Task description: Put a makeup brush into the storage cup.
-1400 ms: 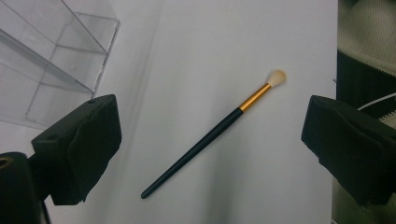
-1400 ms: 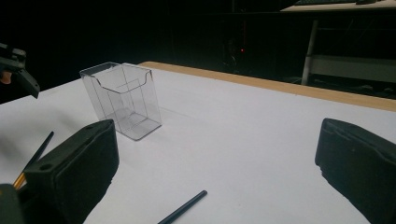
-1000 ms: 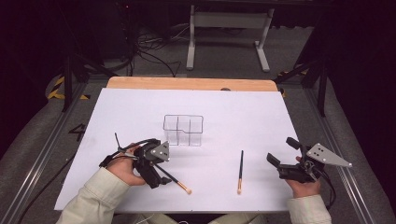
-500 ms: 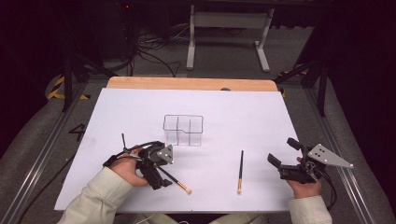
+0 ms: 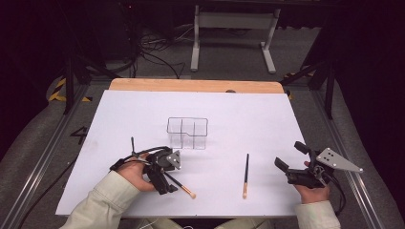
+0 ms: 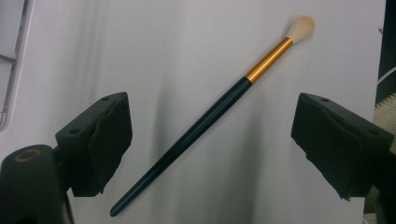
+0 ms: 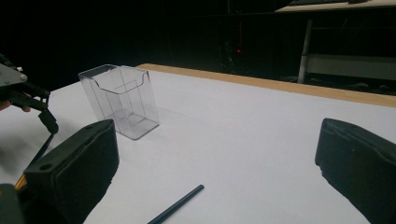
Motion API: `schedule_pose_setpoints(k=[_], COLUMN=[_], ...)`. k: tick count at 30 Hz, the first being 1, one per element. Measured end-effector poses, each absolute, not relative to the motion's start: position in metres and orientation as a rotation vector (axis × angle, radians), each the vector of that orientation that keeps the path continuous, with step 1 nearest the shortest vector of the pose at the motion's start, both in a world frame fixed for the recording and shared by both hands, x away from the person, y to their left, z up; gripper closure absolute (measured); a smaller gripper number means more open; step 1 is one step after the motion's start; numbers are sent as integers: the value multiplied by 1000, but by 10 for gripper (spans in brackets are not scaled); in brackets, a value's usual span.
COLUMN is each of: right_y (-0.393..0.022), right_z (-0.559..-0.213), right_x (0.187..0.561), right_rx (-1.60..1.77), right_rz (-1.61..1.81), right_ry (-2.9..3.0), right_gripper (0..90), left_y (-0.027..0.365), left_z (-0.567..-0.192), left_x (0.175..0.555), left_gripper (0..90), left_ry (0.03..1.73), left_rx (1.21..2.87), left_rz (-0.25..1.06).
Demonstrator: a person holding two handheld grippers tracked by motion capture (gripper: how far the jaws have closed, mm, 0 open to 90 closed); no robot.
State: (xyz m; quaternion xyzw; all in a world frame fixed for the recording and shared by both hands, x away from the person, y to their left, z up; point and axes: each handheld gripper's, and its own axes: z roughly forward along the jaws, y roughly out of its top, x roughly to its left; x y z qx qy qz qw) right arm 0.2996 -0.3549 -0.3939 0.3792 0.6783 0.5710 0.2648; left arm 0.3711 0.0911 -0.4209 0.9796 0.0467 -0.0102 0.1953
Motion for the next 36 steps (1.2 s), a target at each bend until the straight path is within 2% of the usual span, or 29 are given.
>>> schedule_pose_setpoints(k=[8,36], right_y=[-355,-356], right_z=[-394,-396], right_x=[300,302], right_rx=[1025,1038], right_rz=[1544,1576], right_ry=[1833,1841], right_gripper=[0,0], left_y=[89,82], left_z=[-423,-430], left_x=[371,369], left_gripper=[176,427], left_ry=[114,71], left_rx=[2764,2821], left_rz=[-27,-87])
